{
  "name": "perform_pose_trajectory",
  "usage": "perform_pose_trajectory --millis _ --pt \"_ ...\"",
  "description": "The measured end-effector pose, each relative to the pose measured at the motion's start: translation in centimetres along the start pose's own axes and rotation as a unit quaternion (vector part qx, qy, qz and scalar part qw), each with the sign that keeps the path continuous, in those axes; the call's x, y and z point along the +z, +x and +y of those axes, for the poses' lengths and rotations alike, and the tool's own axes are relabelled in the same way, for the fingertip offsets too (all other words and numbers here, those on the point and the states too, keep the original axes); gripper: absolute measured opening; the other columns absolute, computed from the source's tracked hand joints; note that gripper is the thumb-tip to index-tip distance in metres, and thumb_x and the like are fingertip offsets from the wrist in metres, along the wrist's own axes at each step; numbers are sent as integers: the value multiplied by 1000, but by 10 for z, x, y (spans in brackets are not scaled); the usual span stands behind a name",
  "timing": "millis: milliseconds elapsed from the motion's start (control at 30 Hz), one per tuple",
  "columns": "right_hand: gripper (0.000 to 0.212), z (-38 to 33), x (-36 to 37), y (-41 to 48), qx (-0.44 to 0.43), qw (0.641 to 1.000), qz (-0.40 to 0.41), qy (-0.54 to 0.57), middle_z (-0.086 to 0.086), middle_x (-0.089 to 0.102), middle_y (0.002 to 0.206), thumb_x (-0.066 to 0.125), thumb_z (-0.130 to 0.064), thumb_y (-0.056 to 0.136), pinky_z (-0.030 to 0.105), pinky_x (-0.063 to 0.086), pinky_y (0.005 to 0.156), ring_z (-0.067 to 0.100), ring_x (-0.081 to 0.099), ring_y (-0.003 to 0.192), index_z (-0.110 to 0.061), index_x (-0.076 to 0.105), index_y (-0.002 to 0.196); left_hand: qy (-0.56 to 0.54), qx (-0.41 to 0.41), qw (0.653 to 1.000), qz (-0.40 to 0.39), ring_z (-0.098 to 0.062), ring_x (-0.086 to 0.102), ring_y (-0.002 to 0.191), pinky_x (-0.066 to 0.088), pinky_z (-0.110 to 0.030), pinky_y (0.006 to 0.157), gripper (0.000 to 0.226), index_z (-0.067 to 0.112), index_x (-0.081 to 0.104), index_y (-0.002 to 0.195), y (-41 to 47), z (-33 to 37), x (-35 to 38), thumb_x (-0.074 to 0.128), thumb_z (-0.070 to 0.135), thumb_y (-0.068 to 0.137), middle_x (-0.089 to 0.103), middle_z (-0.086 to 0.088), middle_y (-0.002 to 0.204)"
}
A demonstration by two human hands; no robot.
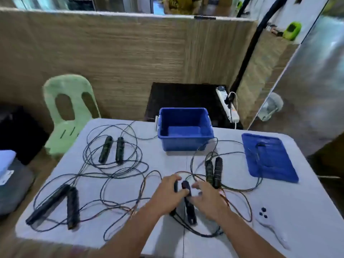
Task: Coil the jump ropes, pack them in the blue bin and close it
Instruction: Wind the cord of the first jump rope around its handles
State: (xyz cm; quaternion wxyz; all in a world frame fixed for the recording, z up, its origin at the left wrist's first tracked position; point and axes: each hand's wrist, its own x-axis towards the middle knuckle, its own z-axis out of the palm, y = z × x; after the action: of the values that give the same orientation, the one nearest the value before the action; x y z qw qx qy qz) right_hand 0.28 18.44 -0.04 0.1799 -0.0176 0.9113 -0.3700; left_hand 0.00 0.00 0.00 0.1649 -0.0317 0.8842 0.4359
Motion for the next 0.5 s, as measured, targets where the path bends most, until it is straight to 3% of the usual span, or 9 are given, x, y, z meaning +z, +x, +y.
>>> perform_pose_trajectory --millis 67,167,267,400,500 --pt "38 5 3 6 -6 1000 -16 22 -4 55 122 73 -28 86 3 39 77 11 57 109 -26 59 121 11 -15 1000 2 -19 57 118 43 -30 98 56 24 56 135 4 0 6 67 48 85 56 -3 135" --pt "30 16 14 13 4 999 -30 11 -3 58 113 71 -28 83 10 39 73 10 58 100 -33 55 108 1 -50 999 4 -22 52 130 39 -30 106 58 19 53 143 4 -3 11 67 40 90 54 -4 139" --pt "29 12 16 18 3 1000 -13 2 -3 56 102 71 -18 86 12 37 68 10 54 91 -18 63 114 -19 -70 997 -3 -21 47 139 35 -26 108 68 22 41 154 2 -6 13 64 37 92 48 0 153" --pt "23 7 21 23 44 999 -4 11 -4 60 94 70 -18 88 27 45 74 12 57 84 -15 64 109 -28 -127 991 12 -27 48 139 38 -37 114 77 23 17 164 5 -14 17 58 38 100 47 -5 156" --pt "24 2 29 24 82 996 -11 26 -9 68 92 69 -23 83 37 55 85 11 65 87 -29 59 104 -56 -139 988 22 -26 50 137 38 -36 112 72 18 22 162 4 -16 19 56 30 101 50 -5 153"
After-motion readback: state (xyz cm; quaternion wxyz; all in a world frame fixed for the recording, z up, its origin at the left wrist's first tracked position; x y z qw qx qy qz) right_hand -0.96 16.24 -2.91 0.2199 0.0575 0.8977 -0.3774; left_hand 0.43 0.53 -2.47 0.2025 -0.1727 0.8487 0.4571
